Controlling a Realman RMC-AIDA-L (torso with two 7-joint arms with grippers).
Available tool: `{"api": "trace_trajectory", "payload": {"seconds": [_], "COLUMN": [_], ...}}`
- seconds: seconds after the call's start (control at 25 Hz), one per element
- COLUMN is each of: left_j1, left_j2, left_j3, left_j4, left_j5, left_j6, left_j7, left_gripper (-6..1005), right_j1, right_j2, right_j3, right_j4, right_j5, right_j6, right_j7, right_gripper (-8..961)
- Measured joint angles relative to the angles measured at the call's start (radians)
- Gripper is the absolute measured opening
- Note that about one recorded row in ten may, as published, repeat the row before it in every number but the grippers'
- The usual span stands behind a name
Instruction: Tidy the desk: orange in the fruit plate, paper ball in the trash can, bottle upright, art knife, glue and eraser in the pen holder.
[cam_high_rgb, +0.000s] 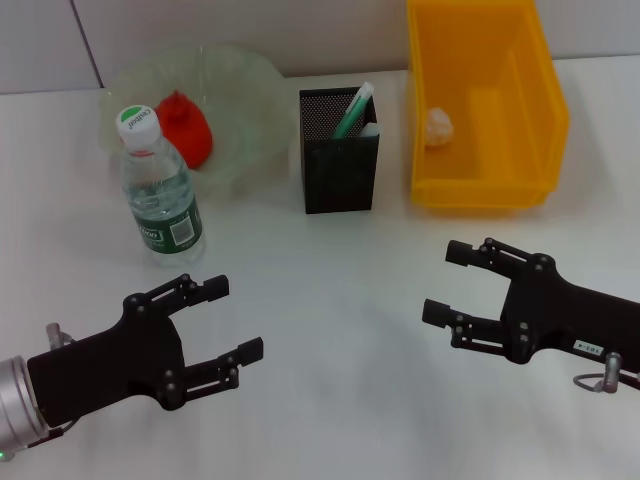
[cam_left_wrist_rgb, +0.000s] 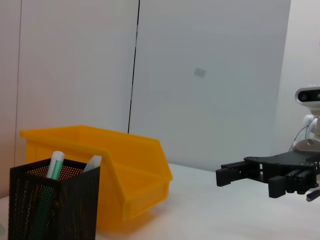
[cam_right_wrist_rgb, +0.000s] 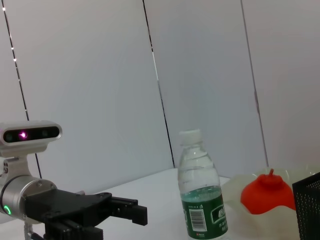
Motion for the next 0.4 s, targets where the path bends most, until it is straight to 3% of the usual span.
{"api": "trace_trajectory", "payload": {"seconds": [0.4], "left_j1": [0.000], "left_j2": [0.000], "left_j3": [0.000], "left_j4": [-0.001], "left_j5": [0.000], "left_j6": [0.002], "left_j7": [0.000], "left_gripper": [811], "right_j1": [-0.005], "right_j2": [-0.001], "right_j3": [0.001], "right_j4": [0.000], "right_j5": [0.000], "right_j6": [0.000], "right_j7": [0.000], "right_gripper": [820]}}
